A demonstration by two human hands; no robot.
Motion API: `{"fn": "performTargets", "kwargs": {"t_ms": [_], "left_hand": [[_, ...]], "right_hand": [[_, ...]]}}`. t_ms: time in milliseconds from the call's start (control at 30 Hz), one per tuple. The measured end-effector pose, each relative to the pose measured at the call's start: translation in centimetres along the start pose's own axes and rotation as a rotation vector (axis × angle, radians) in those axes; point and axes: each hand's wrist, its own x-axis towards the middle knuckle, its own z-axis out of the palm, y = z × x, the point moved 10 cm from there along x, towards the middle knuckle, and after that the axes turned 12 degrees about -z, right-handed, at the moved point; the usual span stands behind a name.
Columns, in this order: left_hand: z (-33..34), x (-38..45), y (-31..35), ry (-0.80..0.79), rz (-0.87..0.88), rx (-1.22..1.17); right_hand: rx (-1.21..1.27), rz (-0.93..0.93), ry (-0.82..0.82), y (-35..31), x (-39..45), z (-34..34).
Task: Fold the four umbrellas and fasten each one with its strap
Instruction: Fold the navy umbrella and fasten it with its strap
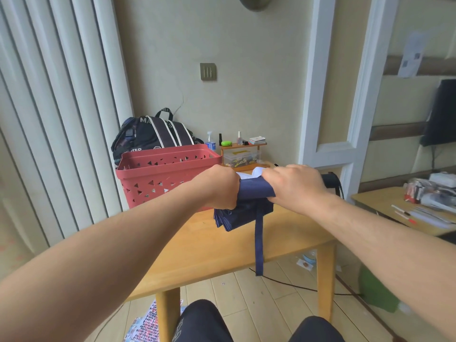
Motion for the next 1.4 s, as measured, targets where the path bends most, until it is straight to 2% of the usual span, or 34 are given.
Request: {"fn": "performTargets", "kwargs": {"t_ms": [167,333,467,600,733,867,967,1033,1133,1267,1400], "left_hand": [[-0.9,0.0,-0.6,0.014,-0.017,-0.03],[-0.4,0.2,-1.1,0.017,-0.05,-0.012],[-1.8,0.4,0.8,0.165,0.027,-0.01],[-1.7,0.7,2.7,0.178,0.078,-0.052],[-0.6,0.7,0.7,0.233,0.035,0.004],[-0.6,0.5,-1.3,0.268,0.028,0.005],[-0.1,0.3,-1.5,0.224,0.026,-0.03],[0.7,0.3,-0.9,0.161,0.037,-0.042],[1.2,0.7,-0.6,0.126,0.01,-0.032],[1.3,1.1,0.4,0.147,0.003,0.017],[1.5,1.4,0.4,0.103,-0.015,-0.03]], "right_hand": [[-0.003,0.087,0.003,1.8,-0.7,-0.6],[0.035,0.097,-0.182,1.5,-0.5,0.6],[0.077,0.116,-0.29,0.7,0.1,1.1],[0.258,0.215,-0.38,1.1,-0.2,2.2],[0.382,0.218,-0.435,1.4,-0.7,3.7],[0.633,0.255,-0.469,2.1,-1.6,4.9],[0.75,0.257,-0.534,1.9,-2.4,5.7],[0.736,0.243,-0.564,1.9,-2.7,5.9],[0.635,0.163,-0.486,1.9,-1.9,4.2],[0.527,0.011,-0.151,-0.4,1.4,0.4],[0.201,-0.057,-0.192,-0.2,1.5,2.5]]}}
